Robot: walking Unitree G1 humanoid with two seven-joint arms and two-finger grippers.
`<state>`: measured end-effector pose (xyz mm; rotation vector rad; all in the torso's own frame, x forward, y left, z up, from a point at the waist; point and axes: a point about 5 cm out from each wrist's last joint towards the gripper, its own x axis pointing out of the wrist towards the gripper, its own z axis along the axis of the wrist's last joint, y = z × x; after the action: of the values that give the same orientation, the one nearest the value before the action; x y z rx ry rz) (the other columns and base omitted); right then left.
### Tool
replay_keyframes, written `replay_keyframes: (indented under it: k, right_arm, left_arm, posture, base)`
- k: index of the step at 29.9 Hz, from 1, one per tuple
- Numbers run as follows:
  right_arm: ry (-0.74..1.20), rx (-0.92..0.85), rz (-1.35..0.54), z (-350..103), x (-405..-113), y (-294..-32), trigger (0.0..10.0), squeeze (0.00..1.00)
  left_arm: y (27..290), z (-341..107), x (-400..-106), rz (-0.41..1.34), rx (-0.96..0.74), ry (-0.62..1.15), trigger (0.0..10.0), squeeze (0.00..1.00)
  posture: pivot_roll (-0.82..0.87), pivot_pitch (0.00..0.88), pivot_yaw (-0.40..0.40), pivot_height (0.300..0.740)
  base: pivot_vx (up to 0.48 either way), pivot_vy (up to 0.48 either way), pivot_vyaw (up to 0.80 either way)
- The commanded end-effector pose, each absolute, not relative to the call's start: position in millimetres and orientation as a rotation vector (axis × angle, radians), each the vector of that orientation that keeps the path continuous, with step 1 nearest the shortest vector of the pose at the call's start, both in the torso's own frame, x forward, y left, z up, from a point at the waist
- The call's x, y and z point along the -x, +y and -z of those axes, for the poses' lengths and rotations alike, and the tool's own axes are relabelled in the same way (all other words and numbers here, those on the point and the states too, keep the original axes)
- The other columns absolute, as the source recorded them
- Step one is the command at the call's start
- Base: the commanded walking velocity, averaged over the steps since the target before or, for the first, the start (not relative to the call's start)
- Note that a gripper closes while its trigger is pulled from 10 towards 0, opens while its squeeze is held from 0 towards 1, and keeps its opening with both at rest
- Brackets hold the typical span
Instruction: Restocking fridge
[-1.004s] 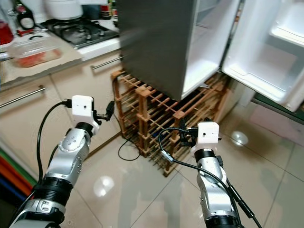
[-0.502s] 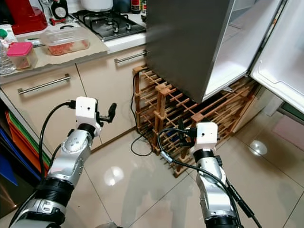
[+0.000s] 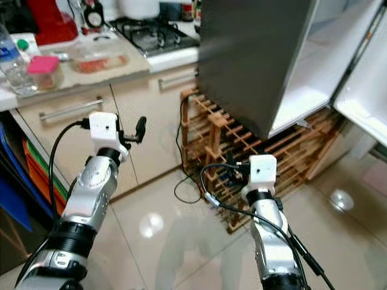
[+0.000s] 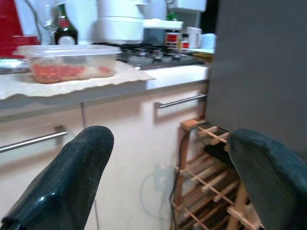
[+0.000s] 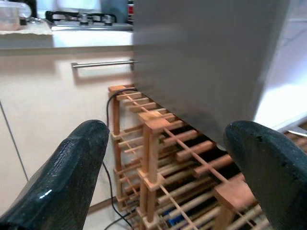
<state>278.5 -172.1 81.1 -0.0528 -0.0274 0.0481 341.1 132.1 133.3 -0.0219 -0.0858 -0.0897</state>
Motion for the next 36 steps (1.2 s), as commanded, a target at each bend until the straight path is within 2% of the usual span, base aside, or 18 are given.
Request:
replay_keyframes:
  k: [1,7,12,28,31,36]
  right_arm:
    - [-0.038,0.056,-0.064,-84,-283,-169,10.0,0.0]
    - [-0.035,0.057,-0.069,-83,-283,-168,10.0,0.0]
    - [-0.035,0.054,-0.077,-83,-285,-168,10.0,0.0]
    - [-0.046,0.001,-0.063,-87,-292,-167,10.0,0.0]
    - [-0.068,-0.068,-0.013,-92,-299,-163,10.0,0.0]
    - [-0.073,-0.077,-0.032,-93,-300,-153,10.0,0.0]
  left_arm:
    - [135,-138,-342,0.069,0.031,-0.1,10.0,0.0]
    - [134,-133,-340,0.066,0.028,-0.073,10.0,0.0]
    - [130,-121,-337,0.07,0.035,-0.013,10.0,0.0]
    - [131,-117,-338,0.07,-0.044,-0.009,10.0,0.0]
    - [130,-115,-338,0.078,-0.043,0.003,10.0,0.0]
    - [125,-114,-337,0.098,-0.067,0.004,10.0,0.0]
  posture:
    - [-0.01,0.0,0.03,0.74]
    - [0.0,0.0,0.031,0.74]
    - [0.0,0.0,0.026,0.74]
    - [0.01,0.0,0.011,0.74]
    - [0.0,0.0,0.02,0.74]
    - [0.0,0.0,0.022,0.74]
  base:
    - [0.48,0.0,0.41]
    - [0.453,0.0,0.42]
    - [0.0,0.0,0.0]
    - [0.0,0.0,0.0]
    - [0.0,0.0,0.0]
    - [0.0,0.0,0.0]
